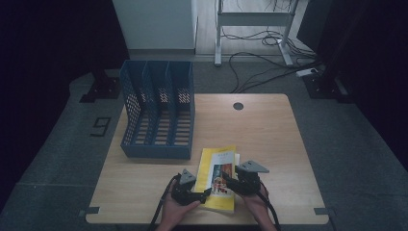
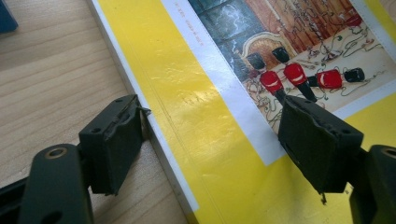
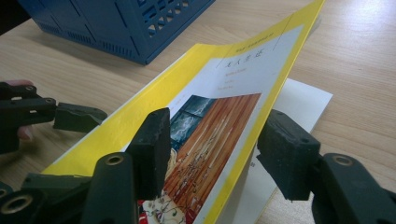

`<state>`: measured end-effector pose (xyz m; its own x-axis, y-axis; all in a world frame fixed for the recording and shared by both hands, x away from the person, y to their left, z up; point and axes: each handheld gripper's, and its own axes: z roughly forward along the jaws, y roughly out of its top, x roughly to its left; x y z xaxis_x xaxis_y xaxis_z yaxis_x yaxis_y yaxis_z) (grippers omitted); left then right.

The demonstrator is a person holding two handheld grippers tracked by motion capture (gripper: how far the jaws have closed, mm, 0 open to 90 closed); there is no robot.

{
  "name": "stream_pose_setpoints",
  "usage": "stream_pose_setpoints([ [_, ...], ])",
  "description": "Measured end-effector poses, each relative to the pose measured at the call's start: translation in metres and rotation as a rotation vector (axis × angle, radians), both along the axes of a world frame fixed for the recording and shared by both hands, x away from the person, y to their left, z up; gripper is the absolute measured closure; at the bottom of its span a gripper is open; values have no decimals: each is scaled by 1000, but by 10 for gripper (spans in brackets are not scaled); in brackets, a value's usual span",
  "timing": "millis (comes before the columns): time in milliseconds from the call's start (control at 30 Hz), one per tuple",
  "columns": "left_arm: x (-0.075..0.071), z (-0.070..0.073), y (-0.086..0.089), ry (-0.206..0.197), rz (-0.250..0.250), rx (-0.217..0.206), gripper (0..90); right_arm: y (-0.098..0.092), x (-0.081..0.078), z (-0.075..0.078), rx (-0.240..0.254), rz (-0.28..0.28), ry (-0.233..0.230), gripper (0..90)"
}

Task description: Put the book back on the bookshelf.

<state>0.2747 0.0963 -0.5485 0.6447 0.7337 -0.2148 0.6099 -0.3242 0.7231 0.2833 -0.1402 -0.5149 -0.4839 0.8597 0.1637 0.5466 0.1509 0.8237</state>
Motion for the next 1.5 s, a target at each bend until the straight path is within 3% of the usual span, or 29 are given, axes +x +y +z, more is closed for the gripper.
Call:
stream_pose_setpoints([
  [133, 0, 0, 0, 0, -1, 2, 217, -1, 5, -7, 21, 52, 40, 452],
  [267, 0, 0, 0, -1, 0, 1, 218, -3, 8, -14, 18, 43, 50, 474],
  [467, 0, 0, 0, -1, 0, 2, 217, -11, 15, -23, 53, 24, 57, 535],
  [667, 0, 0, 0, -1, 0, 1, 217, -14, 16, -25, 106, 15, 61, 558],
  [767, 0, 0, 0, 1, -1, 0, 217, -15, 14, -20, 168, 27, 52, 564],
  [900, 0, 0, 0, 2, -2, -2, 217, -13, 12, -15, 164, 34, 37, 563],
  [1033, 0, 0, 0, 1, -2, 1, 217, -12, 12, -18, 118, 23, 35, 602],
  [1300, 0, 0, 0, 1, -1, -1, 216, -16, 15, -22, 139, 18, 53, 674],
  [1500, 1, 0, 1, 4, -2, -5, 216, -10, 11, -19, 146, 70, 33, 681],
])
